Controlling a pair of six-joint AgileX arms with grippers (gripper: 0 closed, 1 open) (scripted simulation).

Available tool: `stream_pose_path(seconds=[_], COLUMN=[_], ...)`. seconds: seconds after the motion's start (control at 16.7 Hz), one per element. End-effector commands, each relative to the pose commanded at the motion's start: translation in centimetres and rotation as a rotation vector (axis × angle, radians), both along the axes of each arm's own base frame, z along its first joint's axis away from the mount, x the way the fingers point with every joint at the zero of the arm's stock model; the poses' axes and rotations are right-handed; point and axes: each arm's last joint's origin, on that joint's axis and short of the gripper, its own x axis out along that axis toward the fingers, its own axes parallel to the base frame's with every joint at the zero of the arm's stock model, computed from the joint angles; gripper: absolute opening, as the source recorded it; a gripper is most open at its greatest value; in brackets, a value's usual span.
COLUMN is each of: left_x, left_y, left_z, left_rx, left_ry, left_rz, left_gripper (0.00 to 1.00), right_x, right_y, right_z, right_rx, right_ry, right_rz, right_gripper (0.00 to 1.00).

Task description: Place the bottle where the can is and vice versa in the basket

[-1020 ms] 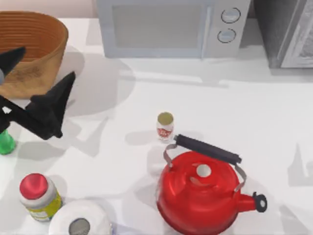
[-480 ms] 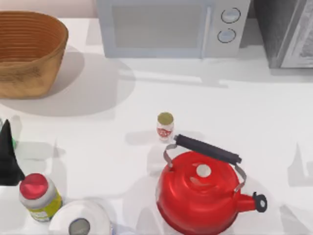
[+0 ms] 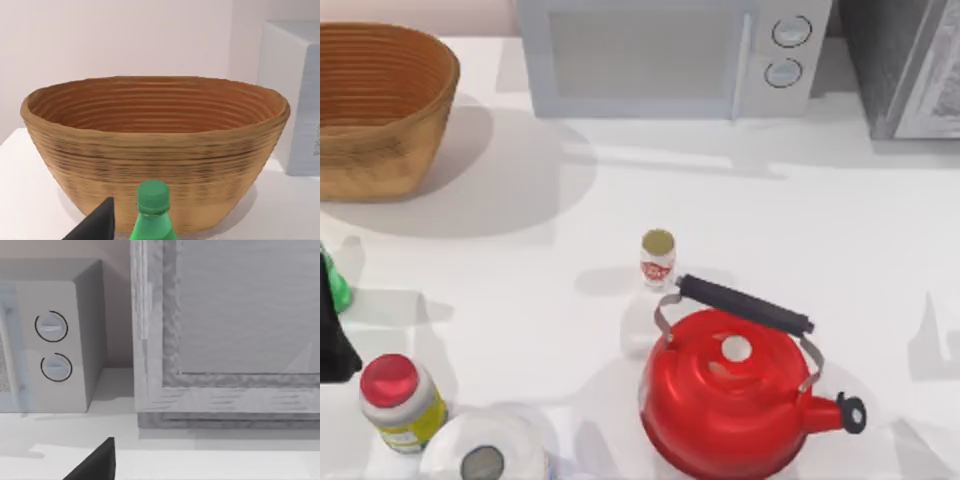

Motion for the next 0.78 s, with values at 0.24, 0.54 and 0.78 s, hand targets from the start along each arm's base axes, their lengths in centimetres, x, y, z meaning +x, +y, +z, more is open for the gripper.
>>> stream_pose_path(seconds=[0.24, 0.54, 0.78], left_x=[0.3, 2.1, 4.3], left_y=[0.4, 2.1, 3.8], left_z=[0.4, 1.6, 1.5], left_rx=[0.011, 0.05, 0.086], left_ry=[-0.013, -0.059, -0.09], left_rz=[0.04, 0.147, 0.192], left_gripper=[1.0, 1.0, 1.0], right_x=[0.0, 0.0, 0.0], right_y=[0.0, 0.0, 0.0], right_z=[0.0, 0.0, 0.0], right_rx=[0.0, 0.0, 0.0], right_ry=[0.0, 0.0, 0.0], right_rz=[0.0, 0.0, 0.0], right_gripper=[1.0, 1.0, 1.0])
